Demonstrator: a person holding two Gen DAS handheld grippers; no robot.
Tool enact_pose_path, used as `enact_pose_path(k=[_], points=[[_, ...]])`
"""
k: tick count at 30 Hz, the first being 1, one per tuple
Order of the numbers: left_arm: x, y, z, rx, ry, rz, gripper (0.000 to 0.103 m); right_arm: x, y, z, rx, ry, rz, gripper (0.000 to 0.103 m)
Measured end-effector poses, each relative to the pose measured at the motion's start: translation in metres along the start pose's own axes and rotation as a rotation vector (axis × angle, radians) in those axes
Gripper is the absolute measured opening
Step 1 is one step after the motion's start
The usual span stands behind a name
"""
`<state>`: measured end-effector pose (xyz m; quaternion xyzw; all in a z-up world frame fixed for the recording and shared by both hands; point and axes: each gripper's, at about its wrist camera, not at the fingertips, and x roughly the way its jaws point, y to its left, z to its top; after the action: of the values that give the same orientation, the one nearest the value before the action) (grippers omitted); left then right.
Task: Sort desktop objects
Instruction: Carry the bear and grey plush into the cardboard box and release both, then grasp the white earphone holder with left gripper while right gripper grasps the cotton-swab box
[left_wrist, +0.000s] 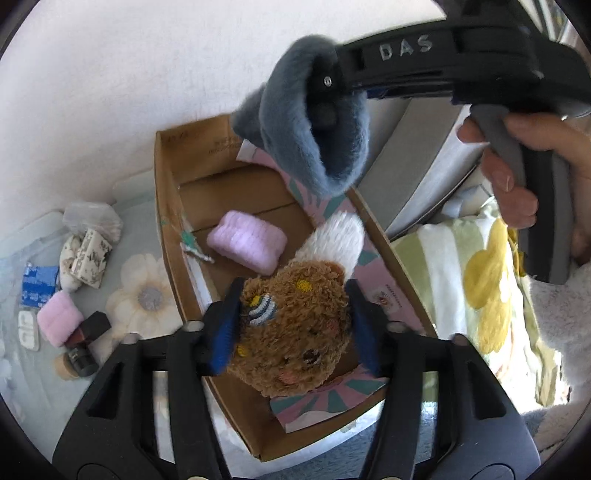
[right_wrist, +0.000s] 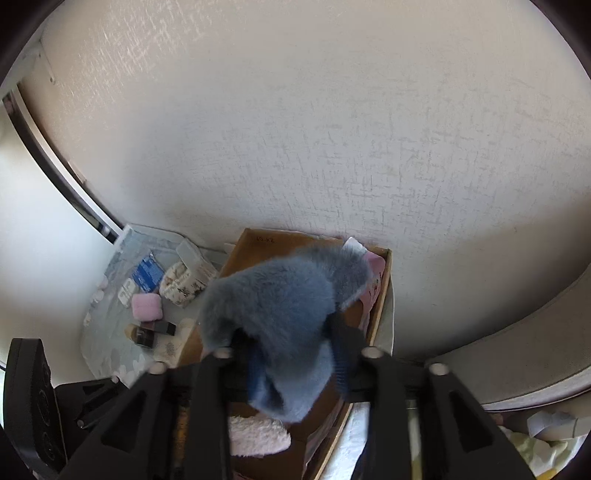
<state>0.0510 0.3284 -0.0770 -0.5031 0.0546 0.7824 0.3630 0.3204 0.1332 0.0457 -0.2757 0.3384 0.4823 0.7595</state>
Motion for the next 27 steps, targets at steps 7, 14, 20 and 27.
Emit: enact_pose_path(k=[7,14,20,27], points=[[-0.007,0.014,0.005,-0.062,-0.023,0.002,0.103,-0.016,-0.006,0.000,0.045,-0.050,0.000,0.062],[-0.020,0.028,0.002,-0.094,-0.038,0.012,0.103,-0.024,0.008,0.002,0.046,-0.066,-0.019,0.062],[-0.036,0.042,0.000,-0.091,-0.061,0.035,0.103,-0.025,0.024,0.009,0.060,-0.064,-0.014,0.062],[-0.061,0.068,-0.005,-0.107,-0.100,0.077,0.103,-0.019,0.052,0.017,0.062,-0.060,-0.026,0.062]])
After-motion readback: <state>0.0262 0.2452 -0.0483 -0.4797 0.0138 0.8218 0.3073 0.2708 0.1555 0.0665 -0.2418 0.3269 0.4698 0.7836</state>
